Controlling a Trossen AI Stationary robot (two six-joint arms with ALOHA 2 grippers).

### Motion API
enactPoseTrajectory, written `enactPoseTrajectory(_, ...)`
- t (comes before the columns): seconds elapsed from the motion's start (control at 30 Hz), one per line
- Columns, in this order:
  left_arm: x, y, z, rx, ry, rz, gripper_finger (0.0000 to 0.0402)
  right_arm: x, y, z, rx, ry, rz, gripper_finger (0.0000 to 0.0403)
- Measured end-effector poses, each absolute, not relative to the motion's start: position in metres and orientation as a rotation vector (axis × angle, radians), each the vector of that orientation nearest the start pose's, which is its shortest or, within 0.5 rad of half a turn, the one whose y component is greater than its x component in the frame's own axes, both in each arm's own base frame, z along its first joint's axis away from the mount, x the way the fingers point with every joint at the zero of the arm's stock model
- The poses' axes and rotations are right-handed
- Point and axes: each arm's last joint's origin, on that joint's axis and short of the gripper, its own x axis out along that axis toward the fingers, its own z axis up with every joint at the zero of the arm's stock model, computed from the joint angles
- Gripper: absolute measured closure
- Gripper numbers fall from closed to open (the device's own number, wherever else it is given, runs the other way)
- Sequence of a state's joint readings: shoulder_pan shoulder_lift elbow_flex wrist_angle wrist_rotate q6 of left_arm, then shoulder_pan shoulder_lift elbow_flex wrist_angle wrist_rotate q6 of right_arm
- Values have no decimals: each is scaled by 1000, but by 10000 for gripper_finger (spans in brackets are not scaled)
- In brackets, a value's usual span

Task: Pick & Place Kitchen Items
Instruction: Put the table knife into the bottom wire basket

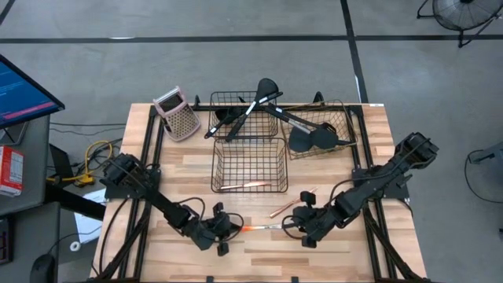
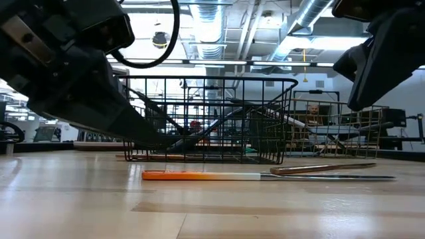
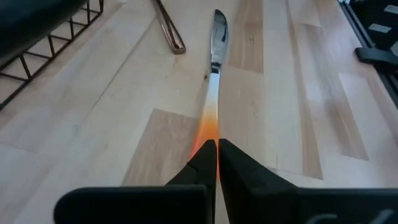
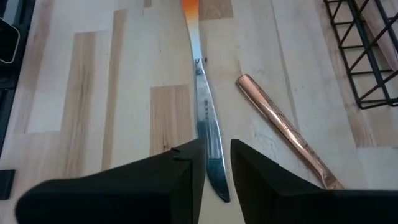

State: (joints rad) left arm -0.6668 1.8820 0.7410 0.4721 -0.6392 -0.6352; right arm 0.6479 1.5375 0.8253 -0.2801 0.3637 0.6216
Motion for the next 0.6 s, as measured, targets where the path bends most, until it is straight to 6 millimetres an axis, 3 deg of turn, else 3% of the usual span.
enactPoseTrajectory(0.33,274,-196,73,-268,493,163,401,235,165,173,94,903,-19,328)
enactPoseTrajectory(0.6,273,-202,67,-259,504,153,401,234,165,172,77,917,-16,312)
